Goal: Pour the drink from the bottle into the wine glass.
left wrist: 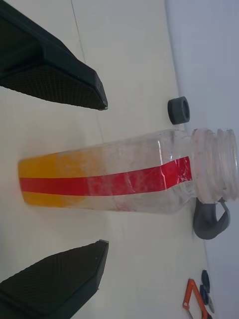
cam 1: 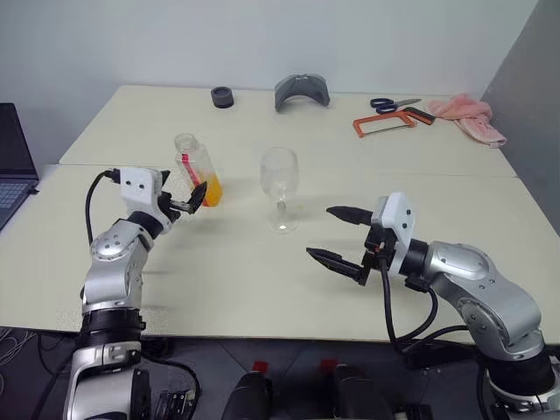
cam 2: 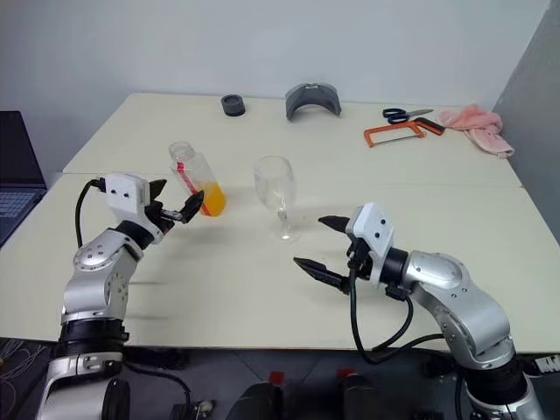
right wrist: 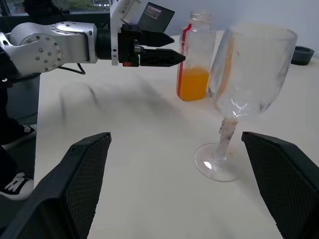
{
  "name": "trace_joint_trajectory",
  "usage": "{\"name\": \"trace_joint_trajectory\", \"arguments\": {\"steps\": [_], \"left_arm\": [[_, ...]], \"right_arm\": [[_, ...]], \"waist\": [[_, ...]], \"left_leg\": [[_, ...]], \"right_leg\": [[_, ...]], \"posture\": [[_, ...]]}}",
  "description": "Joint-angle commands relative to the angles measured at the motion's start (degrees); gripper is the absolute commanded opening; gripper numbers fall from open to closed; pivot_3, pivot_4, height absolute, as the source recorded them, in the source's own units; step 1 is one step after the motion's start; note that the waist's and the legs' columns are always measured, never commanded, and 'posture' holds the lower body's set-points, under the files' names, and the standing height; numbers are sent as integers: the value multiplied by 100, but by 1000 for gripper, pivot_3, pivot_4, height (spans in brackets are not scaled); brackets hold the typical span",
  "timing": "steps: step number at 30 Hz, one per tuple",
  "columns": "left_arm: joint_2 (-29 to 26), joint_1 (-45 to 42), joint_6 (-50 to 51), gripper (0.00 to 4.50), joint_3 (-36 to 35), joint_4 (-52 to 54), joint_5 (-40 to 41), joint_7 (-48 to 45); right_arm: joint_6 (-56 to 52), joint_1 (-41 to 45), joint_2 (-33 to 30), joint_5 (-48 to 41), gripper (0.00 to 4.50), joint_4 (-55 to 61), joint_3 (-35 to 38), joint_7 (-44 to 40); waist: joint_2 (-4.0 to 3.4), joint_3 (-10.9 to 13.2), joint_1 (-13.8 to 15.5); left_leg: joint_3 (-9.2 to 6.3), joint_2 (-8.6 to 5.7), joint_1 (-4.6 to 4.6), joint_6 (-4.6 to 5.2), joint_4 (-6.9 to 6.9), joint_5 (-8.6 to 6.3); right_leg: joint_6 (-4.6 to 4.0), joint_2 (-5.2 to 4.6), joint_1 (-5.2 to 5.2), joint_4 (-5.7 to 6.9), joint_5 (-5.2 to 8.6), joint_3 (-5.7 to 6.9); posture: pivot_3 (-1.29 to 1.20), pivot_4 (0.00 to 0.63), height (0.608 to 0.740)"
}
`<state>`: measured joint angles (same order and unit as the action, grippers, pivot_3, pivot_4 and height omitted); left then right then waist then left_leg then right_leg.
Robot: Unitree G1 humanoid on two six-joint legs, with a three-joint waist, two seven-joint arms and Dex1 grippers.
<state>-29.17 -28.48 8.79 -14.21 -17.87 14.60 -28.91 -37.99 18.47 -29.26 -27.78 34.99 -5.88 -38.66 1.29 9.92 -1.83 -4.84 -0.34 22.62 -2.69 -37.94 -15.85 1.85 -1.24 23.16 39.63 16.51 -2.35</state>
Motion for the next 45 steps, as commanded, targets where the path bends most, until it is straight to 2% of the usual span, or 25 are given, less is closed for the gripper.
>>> {"name": "trace_joint_trajectory", "arguments": {"steps": [1, 18, 21, 26, 28, 30, 35, 39, 45], "left_arm": [[-73, -337, -204, 4500, 24, -255, -38, -89], [31, -1363, -854, 4500, 192, -1788, -228, -269], [42, -1462, -950, 3908, 193, -1980, -251, -294], [66, -1579, -1052, 2319, 197, -2231, -209, -387], [79, -1575, -1035, 1815, 187, -2252, -179, -406], [102, -1539, -983, 1684, 170, -2190, -136, -421], [167, -1485, -1057, 1680, 312, -1677, -195, -483], [59, -1615, -1577, 1671, 751, -1274, -685, -561], [-32, -1957, -2288, 1671, 1278, -1156, -1313, -598]], "right_arm": [[51, 127, -52, -61, 4480, 303, 20, 21], [68, 155, -80, -48, 4480, 368, -3, 89], [69, 160, -82, -40, 4500, 370, -11, 94], [43, 141, -60, -59, 4500, 405, 12, 167], [44, 107, -64, -66, 4500, 428, 26, 206], [50, 63, -76, -64, 4500, 460, 54, 247], [-7, -13, -16, -231, 4500, 542, 379, 462], [-85, 6, 73, -506, 4500, 559, 781, 683], [-57, 143, 91, -535, 4500, 399, 882, 872]], "waist": [[0, 0, 0], [2, 0, 1], [2, 0, -4], [2, 0, -3], [2, 0, -3], [2, 0, -3], [3, 1, 2], [9, 4, 8], [9, 4, 5]], "left_leg": [[-1, 0, 1, 0, 0, 0], [-5, -3, 7, 0, -3, 0], [-5, -4, 7, 0, -2, 0], [-6, -5, 7, 0, -3, 0], [-6, -5, 8, -1, -3, 0], [-7, -5, 8, -1, -3, 0], [-10, -4, 11, -1, -6, 1], [-18, -3, 19, -2, -9, 1], [-12, -6, 18, -2, -8, 1]], "right_leg": [[0, 0, 0, 0, 0, 0], [0, 0, 2, 0, 0, 3], [0, 0, 3, 0, 0, 4], [0, 0, 3, 1, 0, 4], [0, 0, 3, 1, 0, 4], [0, 0, 4, 1, 0, 4], [0, -2, 4, 2, 0, 4], [0, -3, 6, 1, -1, 10], [-1, -1, 6, 0, -1, 8]], "posture": [[0, 150, 740], [0, 150, 740], [0, 150, 740], [0, 150, 740], [0, 150, 740], [0, 150, 740], [0, 150, 740], [0, 150, 740], [0, 150, 740]]}}
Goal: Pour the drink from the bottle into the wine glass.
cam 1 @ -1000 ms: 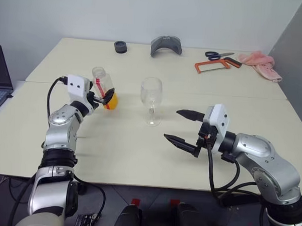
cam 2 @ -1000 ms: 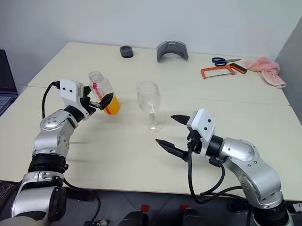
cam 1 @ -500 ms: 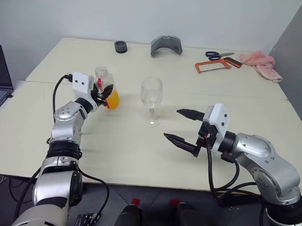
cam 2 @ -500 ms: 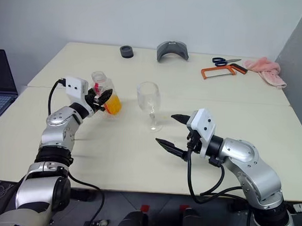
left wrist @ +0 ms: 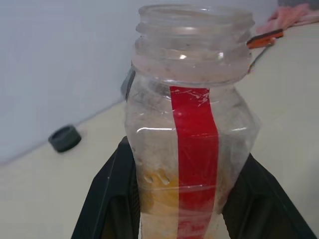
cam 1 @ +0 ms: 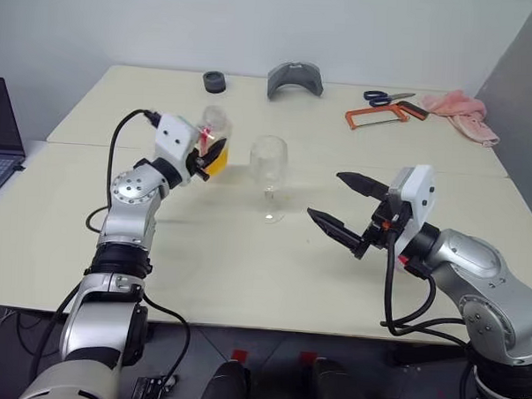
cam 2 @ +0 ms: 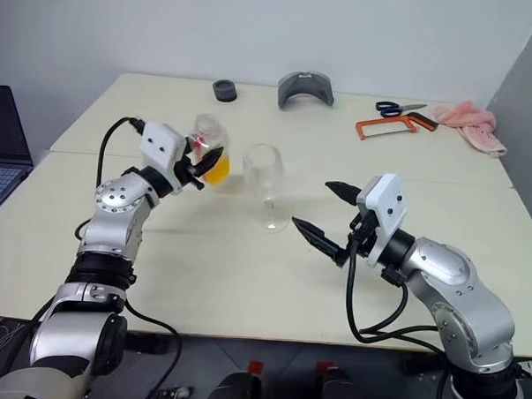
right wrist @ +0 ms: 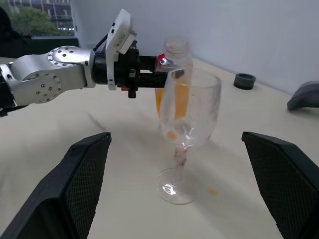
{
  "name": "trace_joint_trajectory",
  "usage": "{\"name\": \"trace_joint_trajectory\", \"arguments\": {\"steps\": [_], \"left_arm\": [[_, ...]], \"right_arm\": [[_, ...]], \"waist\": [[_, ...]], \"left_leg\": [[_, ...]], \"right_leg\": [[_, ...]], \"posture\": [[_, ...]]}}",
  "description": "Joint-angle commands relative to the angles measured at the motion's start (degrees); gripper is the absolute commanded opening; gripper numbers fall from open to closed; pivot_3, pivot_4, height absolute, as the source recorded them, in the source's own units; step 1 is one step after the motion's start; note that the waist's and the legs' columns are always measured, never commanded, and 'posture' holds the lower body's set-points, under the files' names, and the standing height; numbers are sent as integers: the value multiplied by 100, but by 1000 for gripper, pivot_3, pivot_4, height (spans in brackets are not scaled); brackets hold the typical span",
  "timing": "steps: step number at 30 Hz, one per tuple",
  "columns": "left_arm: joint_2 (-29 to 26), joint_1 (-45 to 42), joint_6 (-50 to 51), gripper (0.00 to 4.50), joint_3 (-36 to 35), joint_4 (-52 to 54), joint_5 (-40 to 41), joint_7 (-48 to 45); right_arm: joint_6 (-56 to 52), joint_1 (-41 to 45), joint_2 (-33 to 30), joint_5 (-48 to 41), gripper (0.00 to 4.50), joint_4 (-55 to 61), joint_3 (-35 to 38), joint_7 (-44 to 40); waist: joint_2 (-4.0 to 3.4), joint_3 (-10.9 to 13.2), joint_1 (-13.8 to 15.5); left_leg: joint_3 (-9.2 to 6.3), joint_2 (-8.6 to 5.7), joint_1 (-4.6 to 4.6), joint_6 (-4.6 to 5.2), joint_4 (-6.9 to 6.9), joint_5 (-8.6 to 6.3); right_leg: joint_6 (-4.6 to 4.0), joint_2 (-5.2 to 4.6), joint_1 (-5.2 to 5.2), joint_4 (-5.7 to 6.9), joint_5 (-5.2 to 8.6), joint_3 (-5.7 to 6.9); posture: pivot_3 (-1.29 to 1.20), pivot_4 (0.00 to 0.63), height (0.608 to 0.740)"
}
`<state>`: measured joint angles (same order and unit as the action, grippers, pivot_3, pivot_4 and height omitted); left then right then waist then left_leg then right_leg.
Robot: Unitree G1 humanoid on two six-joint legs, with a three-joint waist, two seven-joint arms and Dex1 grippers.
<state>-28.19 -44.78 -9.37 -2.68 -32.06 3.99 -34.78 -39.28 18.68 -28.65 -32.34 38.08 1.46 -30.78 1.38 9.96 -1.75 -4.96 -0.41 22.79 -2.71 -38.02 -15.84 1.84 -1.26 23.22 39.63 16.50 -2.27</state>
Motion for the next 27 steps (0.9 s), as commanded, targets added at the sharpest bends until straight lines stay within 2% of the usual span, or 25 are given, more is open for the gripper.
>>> {"name": "trace_joint_trajectory", "arguments": {"steps": [1, 15, 27], "left_arm": [[-147, -396, -621, 1671, 197, 238, -356, -4], [-705, -1143, -2808, 1671, 825, -768, -1673, 450], [-1028, -1555, -3830, 1671, 1179, -1476, -2496, 976]], "right_arm": [[88, 135, 26, -70, 4500, 60, 134, 89], [187, 319, 226, -67, 4500, -211, 85, 228], [186, 345, 221, -112, 4500, -349, 48, 198]], "waist": [[0, 0, -4], [1, 1, -13], [1, 1, -11]], "left_leg": [[3, -3, 0, 1, 0, 0], [23, -4, 1, 1, 2, -1], [26, -6, 2, 2, 2, -1]], "right_leg": [[0, 2, 1, 0, 0, 0], [0, 7, 4, 0, 0, -3], [0, 6, 4, 1, 0, -1]], "posture": [[0, 150, 740], [0, 150, 740], [0, 150, 740]]}}
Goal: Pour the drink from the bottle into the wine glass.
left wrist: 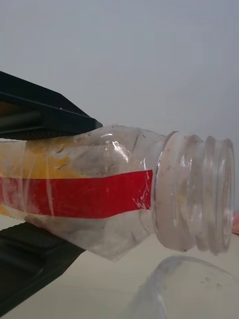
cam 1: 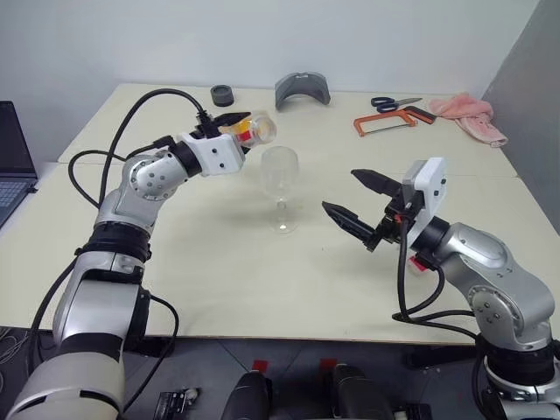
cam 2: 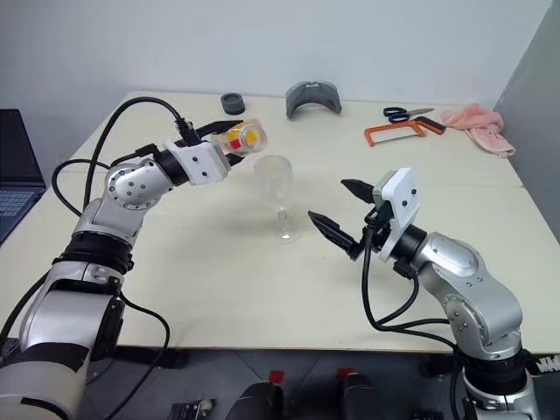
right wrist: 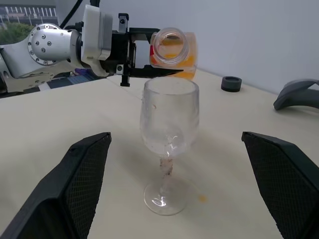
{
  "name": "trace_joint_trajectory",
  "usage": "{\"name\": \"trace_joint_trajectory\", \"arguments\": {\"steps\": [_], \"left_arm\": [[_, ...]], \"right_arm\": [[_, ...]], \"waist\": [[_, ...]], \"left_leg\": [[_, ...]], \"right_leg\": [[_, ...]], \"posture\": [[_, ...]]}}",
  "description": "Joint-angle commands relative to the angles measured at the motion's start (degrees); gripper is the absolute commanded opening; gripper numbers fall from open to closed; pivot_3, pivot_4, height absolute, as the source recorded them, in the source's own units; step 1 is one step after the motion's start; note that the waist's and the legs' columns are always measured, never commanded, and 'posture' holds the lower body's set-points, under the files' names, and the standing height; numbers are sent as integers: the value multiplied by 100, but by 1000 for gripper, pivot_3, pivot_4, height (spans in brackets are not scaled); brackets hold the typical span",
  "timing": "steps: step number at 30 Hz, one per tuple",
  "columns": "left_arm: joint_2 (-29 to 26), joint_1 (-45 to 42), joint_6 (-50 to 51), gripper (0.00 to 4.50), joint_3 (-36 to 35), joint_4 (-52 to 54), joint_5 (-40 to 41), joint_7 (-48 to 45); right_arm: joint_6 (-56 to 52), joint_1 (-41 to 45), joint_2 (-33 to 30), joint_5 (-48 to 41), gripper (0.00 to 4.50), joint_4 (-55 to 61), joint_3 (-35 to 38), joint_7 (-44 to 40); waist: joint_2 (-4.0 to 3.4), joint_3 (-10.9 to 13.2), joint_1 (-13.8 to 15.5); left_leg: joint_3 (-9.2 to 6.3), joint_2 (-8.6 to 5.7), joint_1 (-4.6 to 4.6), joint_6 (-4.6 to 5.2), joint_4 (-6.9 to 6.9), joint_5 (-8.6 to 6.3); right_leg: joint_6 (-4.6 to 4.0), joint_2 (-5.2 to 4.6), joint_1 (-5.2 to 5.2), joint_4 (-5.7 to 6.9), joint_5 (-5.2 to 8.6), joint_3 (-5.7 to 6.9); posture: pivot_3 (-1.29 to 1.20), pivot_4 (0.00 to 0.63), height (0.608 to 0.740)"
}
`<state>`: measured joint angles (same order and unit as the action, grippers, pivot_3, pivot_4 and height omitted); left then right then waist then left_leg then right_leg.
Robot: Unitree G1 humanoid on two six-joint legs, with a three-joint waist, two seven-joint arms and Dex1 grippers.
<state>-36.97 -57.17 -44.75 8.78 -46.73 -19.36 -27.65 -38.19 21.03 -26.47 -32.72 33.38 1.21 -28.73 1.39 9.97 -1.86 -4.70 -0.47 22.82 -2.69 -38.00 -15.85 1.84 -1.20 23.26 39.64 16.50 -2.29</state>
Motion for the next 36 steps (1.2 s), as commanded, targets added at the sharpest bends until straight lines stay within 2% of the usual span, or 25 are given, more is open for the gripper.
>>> {"name": "trace_joint_trajectory", "arguments": {"steps": [1, 14, 36], "left_arm": [[-169, -353, -361, 1671, 67, -54, -246, 324], [-348, -794, -831, 1670, 382, -527, -1005, 1092], [-572, -1096, -1122, 1670, 751, -790, -1675, 1817]], "right_arm": [[73, 102, 12, -77, 4500, 124, 62, -2], [213, -106, 26, 0, 4500, 152, -4, -45], [507, -222, -58, 142, 4500, 167, -159, -329]], "waist": [[0, 0, 0], [0, 0, -3], [0, 0, -4]], "left_leg": [[0, 0, 0, 0, 0, 0], [7, -1, 1, 0, 0, 0], [8, -2, 1, 0, -1, 0]], "right_leg": [[0, 0, 0, 0, 0, 0], [0, 1, 1, 2, 0, 1], [0, 1, 3, 7, 0, 1]], "posture": [[0, 150, 740], [0, 150, 740], [0, 150, 740]]}}
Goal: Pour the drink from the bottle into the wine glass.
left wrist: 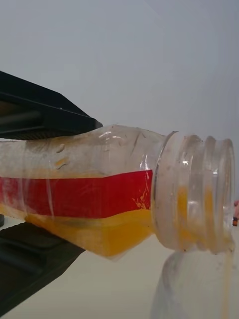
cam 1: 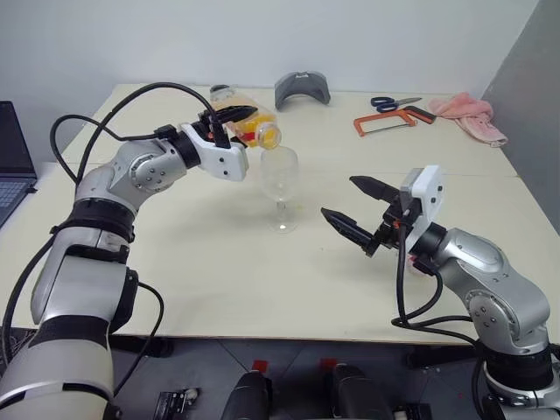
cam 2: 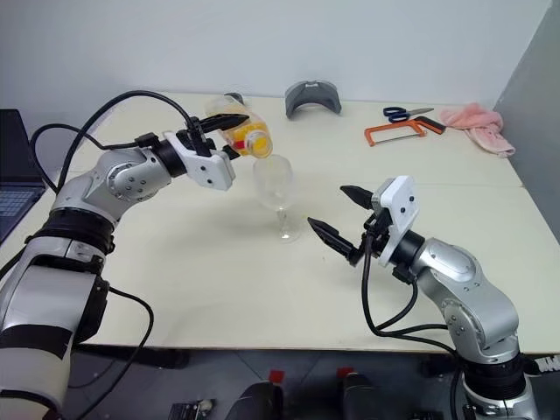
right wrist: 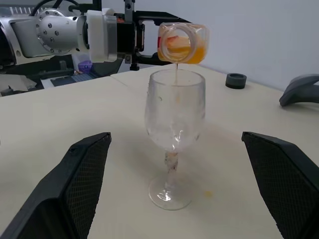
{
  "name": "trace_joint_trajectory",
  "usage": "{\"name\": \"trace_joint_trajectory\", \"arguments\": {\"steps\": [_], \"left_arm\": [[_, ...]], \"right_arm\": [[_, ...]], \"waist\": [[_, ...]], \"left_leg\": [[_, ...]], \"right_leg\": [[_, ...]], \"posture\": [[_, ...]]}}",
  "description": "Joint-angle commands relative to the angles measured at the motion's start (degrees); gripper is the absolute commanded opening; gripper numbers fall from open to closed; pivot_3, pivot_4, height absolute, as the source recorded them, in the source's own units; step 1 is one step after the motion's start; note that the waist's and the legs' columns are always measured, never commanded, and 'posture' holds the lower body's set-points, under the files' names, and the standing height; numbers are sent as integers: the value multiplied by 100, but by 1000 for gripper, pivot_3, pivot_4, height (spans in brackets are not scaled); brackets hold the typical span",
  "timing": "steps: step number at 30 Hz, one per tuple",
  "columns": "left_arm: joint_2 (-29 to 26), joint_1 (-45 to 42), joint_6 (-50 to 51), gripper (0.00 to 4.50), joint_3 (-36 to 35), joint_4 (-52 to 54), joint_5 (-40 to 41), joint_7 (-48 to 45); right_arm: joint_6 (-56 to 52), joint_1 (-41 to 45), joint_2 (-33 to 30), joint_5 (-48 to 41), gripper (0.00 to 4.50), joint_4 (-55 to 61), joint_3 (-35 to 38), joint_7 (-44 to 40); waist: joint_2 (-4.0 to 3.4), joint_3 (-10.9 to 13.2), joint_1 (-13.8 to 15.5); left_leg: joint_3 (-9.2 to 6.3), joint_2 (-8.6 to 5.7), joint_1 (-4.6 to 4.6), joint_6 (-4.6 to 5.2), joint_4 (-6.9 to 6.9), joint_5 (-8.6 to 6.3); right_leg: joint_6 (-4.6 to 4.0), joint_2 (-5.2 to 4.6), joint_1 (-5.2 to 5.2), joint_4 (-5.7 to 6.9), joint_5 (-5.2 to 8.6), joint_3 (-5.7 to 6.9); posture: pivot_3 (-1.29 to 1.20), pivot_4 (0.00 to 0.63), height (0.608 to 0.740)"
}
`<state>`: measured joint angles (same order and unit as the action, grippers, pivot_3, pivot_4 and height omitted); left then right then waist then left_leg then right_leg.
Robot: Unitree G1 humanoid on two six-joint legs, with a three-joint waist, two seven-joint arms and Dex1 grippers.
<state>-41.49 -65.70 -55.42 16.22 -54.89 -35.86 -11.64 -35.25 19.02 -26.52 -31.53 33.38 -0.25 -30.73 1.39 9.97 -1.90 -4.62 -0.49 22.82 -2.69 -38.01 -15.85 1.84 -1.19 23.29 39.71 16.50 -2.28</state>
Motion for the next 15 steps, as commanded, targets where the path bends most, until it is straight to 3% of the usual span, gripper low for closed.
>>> {"name": "trace_joint_trajectory", "arguments": {"steps": [1, 15], "left_arm": [[-123, -253, -59, 1670, 16, 16, -52, 247], [-259, -402, -86, 1670, 243, -111, -403, 693]], "right_arm": [[231, -25, -53, 29, 4500, 161, -24, -146], [178, 22, 9, -4, 4500, 107, -58, -188]], "waist": [[0, 0, -1], [0, 0, 0]], "left_leg": [[0, -1, -1, 0, 0, 0], [0, 0, 0, 0, -2, 0]], "right_leg": [[0, 0, 0, 1, 0, 0], [0, -1, 1, 5, 0, 0]], "posture": [[0, 150, 740], [0, 150, 740]]}}
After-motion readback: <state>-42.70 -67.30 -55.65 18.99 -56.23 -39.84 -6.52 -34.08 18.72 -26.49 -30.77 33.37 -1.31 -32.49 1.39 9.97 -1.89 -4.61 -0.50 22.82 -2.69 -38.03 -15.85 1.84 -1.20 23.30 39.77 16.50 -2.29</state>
